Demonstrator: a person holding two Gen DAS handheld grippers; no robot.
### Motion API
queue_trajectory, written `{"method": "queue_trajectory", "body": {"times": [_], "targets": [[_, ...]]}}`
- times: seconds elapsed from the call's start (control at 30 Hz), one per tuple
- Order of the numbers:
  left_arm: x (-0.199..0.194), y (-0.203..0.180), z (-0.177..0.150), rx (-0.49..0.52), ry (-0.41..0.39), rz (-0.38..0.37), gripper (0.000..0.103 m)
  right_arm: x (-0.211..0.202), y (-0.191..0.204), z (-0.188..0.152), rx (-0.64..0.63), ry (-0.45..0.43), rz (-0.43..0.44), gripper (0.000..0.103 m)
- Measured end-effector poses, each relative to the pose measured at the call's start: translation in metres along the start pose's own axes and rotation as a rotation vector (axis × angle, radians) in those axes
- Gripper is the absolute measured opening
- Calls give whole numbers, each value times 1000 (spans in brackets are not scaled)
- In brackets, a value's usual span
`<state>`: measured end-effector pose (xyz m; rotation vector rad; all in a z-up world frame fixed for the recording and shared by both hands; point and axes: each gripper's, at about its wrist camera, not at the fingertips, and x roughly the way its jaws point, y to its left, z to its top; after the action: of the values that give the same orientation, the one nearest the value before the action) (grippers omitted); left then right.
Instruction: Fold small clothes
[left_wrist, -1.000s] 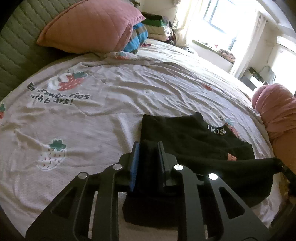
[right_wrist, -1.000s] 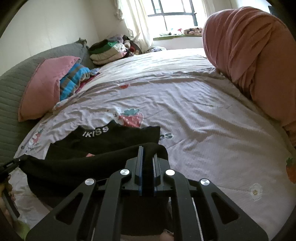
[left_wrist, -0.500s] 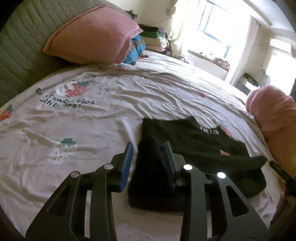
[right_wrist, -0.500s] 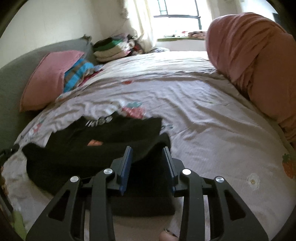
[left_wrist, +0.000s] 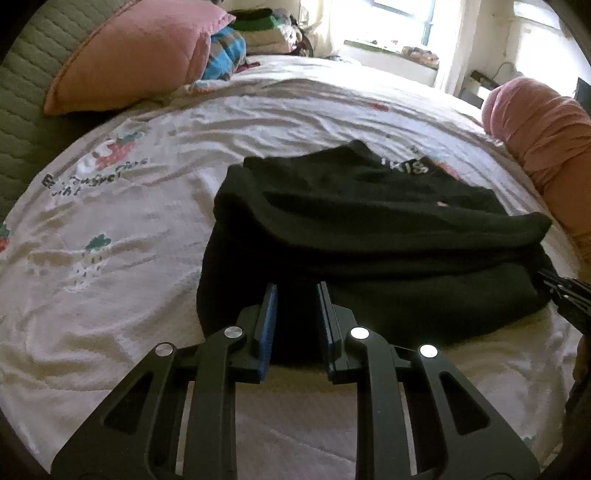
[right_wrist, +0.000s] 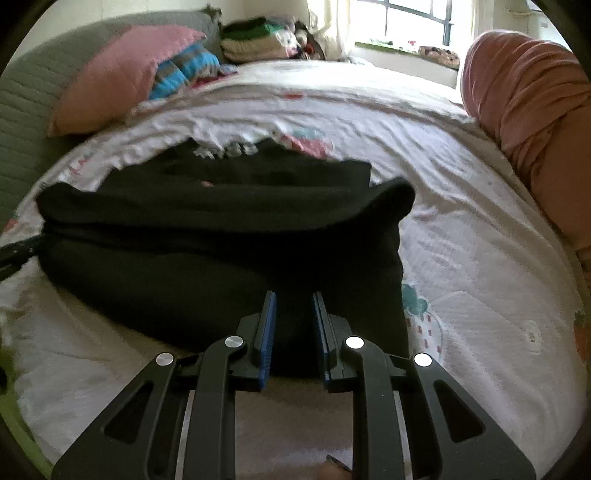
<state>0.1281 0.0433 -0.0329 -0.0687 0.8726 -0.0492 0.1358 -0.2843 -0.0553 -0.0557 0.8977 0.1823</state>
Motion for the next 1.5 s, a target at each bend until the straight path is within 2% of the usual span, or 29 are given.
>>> {"method": "queue_trajectory", "body": {"times": [0.1,0.23,0.5,0.57,0.7,0.77,0.9,0.93,1.03,1.1,1.23,1.33,1.4,1.43,1.47,1.5], "targets": [[14,1,4,0,23,20,14,15,-1,4,13,19,-9,19],[29,0,18,8,30,42,14,24,-1,18,2,-1,-21,18],[48,3,50,-67,13,40,14,42,-11,53,33,-26,-33,18],[52,8,61,-106,5,30,17,46,-16,61,55,-34,-37,18],[57,24,76,-189,-20,8,20,49,-28,72,89,-49,-47,18],[55,37,76,-218,-49,4,26,47,-34,75,94,-63,-59,19],[50,64,71,-263,-77,12,28,49,-48,78,113,-70,-93,19],[52,72,70,-274,-71,8,29,50,-51,78,121,-69,-95,20],[58,85,70,-299,-54,-17,33,47,-60,82,142,-84,-112,33],[61,86,71,-301,-50,-39,34,47,-64,85,138,-82,-98,37],[70,78,77,-265,-31,-109,44,54,-60,93,79,-51,-93,49],[77,71,81,-223,-18,-128,45,66,-59,97,65,-22,-102,49],[81,66,82,-193,-9,-129,45,74,-61,98,80,-7,-102,44],[83,62,81,-174,-8,-129,45,78,-62,98,87,-1,-94,27],[85,60,81,-161,-5,-128,40,79,-62,97,90,0,-89,17],[85,59,80,-151,-5,-123,33,79,-61,96,88,-3,-85,15]]}}
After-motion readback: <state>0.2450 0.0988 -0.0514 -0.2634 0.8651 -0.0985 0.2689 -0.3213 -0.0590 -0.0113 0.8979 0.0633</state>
